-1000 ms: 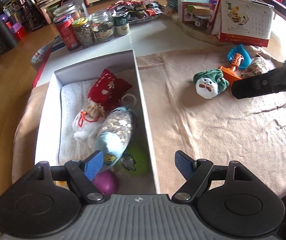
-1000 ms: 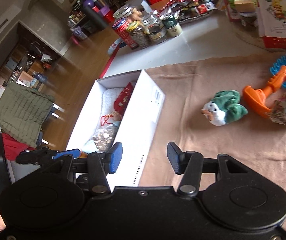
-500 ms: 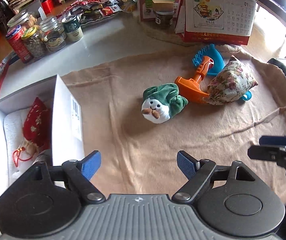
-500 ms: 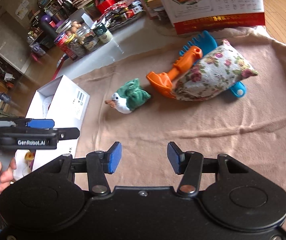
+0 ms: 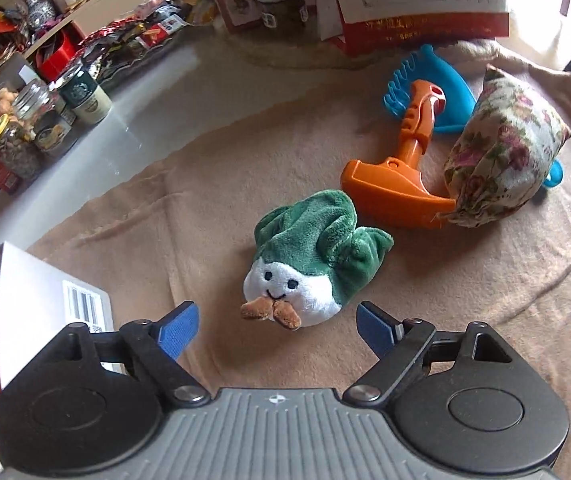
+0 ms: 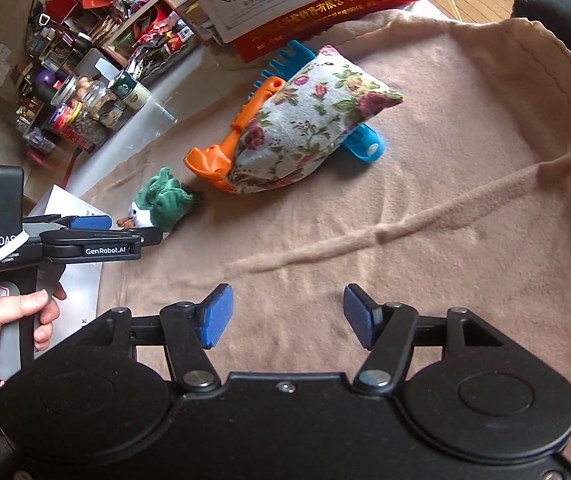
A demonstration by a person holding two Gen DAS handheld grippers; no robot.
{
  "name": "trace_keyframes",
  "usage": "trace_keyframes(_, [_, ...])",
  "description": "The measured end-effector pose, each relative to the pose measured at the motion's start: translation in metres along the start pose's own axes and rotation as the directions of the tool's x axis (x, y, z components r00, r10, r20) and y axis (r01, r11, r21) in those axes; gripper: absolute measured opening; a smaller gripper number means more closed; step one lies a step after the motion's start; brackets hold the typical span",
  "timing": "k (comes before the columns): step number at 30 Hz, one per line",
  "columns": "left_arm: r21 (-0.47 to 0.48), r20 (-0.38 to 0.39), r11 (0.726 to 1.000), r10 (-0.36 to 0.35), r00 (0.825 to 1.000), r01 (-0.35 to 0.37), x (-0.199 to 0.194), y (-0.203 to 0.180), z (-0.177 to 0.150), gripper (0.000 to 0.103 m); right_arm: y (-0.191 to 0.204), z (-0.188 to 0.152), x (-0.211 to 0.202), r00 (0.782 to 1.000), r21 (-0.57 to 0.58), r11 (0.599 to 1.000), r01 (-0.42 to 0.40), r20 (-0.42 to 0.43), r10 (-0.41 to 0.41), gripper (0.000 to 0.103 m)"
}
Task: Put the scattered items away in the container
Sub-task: 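Reach the left tool to the green plush while the right tool reaches the floral pouch, then grasp the green plush with the left tool while the right tool grasps the floral pouch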
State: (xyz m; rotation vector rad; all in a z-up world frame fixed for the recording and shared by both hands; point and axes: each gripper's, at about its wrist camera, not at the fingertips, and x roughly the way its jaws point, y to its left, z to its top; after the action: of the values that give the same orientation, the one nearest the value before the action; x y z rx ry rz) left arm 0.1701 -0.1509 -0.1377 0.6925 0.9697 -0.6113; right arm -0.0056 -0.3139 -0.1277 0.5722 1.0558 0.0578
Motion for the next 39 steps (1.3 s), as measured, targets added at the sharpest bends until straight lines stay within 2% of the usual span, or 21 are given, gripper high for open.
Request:
trace_keyframes(3, [0.022, -0.005, 1.000, -0.002, 1.000, 0.002, 0.014, -0.002, 0.004, 0.087, -0.007, 0.001, 0.001, 1.000, 0.012, 1.000, 0.001, 0.005, -0.001, 0.060])
trace_keyframes(10, [-0.003, -0.021, 0.999, -0.050, 0.999, 0.050, 0.035, -0.003, 0.013, 0.085, -0.009, 0.006, 0.001, 1.000, 0.008, 1.000, 0.000, 0.031, 0.000, 0.060])
trace_keyframes(11, [-0.022, -0.019, 0.998, -0.067, 0.998, 0.066, 0.036, -0.002, 0.014, 0.081, -0.008, 0.008, 0.001, 0.999, 0.007, 1.000, 0.001, 0.033, -0.002, 0.060])
trace_keyframes(12, [-0.051, -0.023, 0.995, -0.091, 0.996, 0.089, 0.037, 0.001, 0.015, 0.073, -0.008, 0.011, 0.002, 0.999, 0.005, 1.000, 0.005, 0.036, -0.005, 0.060])
trace_keyframes(14, [-0.112, -0.046, 0.988, -0.114, 0.992, 0.108, 0.039, 0.005, 0.018, 0.070, -0.006, 0.018, 0.003, 0.999, -0.001, 1.000, 0.015, 0.047, -0.015, 0.060])
trace_keyframes(17, [-0.092, -0.034, 0.990, -0.111, 0.993, 0.107, 0.038, 0.003, 0.017, 0.069, -0.001, 0.034, 0.003, 0.997, -0.011, 0.999, 0.032, 0.075, -0.031, 0.060])
trace_keyframes(20, [-0.112, -0.035, 0.988, -0.112, 0.993, 0.108, 0.039, 0.005, 0.016, 0.068, 0.007, 0.055, 0.003, 0.991, -0.036, 0.997, 0.064, 0.116, -0.059, 0.060])
trace_keyframes(24, [-0.110, -0.034, 0.988, -0.110, 0.993, 0.105, 0.038, 0.005, 0.016, 0.068, 0.012, 0.088, 0.007, 0.978, -0.034, 0.993, 0.117, 0.177, -0.109, 0.060])
trace_keyframes(27, [-0.111, -0.037, 0.988, -0.110, 0.993, 0.105, 0.038, 0.004, 0.015, 0.068, 0.013, 0.118, 0.017, 0.971, -0.034, 0.987, 0.159, 0.188, -0.150, 0.060])
trace_keyframes(32, [-0.122, -0.042, 0.986, -0.117, 0.992, 0.111, 0.037, 0.006, 0.016, 0.068, 0.020, 0.154, 0.044, 0.954, -0.090, 0.961, 0.262, 0.176, -0.243, 0.060])
trace_keyframes(37, [-0.130, -0.047, 0.984, -0.127, 0.991, 0.120, 0.037, 0.007, 0.015, 0.068, 0.011, 0.163, 0.075, 0.962, -0.079, 0.961, 0.265, 0.085, -0.259, 0.060])
trace_keyframes(39, [-0.131, -0.049, 0.983, -0.133, 0.990, 0.126, 0.037, 0.008, 0.014, 0.068, 0.008, 0.157, 0.081, 0.971, -0.086, 0.968, 0.236, 0.042, -0.233, 0.059])
